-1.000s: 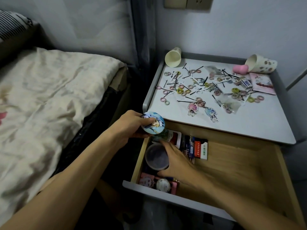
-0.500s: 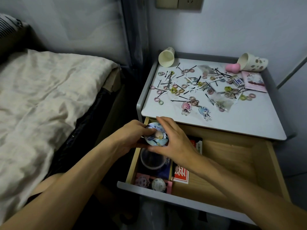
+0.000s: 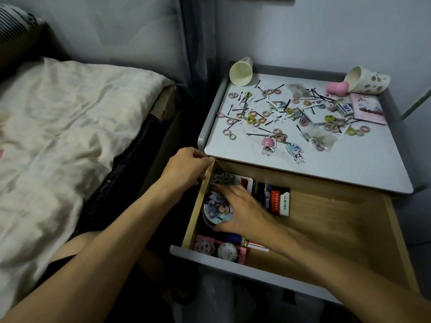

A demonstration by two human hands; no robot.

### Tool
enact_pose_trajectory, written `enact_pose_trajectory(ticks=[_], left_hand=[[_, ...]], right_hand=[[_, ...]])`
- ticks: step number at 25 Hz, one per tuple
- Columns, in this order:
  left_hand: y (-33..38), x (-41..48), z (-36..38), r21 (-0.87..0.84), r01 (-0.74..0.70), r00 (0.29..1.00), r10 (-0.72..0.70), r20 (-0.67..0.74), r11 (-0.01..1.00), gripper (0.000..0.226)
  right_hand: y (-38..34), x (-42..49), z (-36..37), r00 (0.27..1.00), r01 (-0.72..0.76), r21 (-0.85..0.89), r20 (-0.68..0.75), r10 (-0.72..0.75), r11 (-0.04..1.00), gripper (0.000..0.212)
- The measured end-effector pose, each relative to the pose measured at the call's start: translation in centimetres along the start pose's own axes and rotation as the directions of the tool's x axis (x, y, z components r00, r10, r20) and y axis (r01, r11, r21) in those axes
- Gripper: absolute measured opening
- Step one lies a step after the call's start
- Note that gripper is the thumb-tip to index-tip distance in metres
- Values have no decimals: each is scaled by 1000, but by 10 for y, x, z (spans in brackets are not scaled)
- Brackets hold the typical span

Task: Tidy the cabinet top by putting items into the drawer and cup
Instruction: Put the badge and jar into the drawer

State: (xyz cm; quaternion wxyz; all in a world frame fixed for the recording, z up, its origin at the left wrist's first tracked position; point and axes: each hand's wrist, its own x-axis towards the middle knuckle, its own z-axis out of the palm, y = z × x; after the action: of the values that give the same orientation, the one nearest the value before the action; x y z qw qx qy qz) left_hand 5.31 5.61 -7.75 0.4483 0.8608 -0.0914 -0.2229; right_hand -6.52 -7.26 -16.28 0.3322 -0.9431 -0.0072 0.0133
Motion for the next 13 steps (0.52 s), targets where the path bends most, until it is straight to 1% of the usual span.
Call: enact_pose_trajectory(ticks=[5, 8, 9, 11, 13], left_hand=[[2, -6, 6, -32, -14, 998, 16, 57, 999, 18], [5, -8, 8, -44, -32, 998, 35, 56, 999, 17], [6, -9, 9, -53, -35, 998, 38, 55, 998, 17], [7, -13, 11, -69, -44, 997, 48, 60, 997, 16], [10, -16, 14, -68, -64, 996, 69, 65, 996, 14]], right_hand=[[6, 1, 10, 1000, 13, -8, -23, -13, 1000, 100], [5, -1, 9, 999, 20, 0, -30, -20, 1000, 96], [4, -2, 8, 1000, 10, 23, -29, -10, 1000, 93], [1, -5, 1, 999, -46, 136, -21, 50, 990, 85], [0, -8, -15, 992, -107, 269, -39, 122, 957, 70]])
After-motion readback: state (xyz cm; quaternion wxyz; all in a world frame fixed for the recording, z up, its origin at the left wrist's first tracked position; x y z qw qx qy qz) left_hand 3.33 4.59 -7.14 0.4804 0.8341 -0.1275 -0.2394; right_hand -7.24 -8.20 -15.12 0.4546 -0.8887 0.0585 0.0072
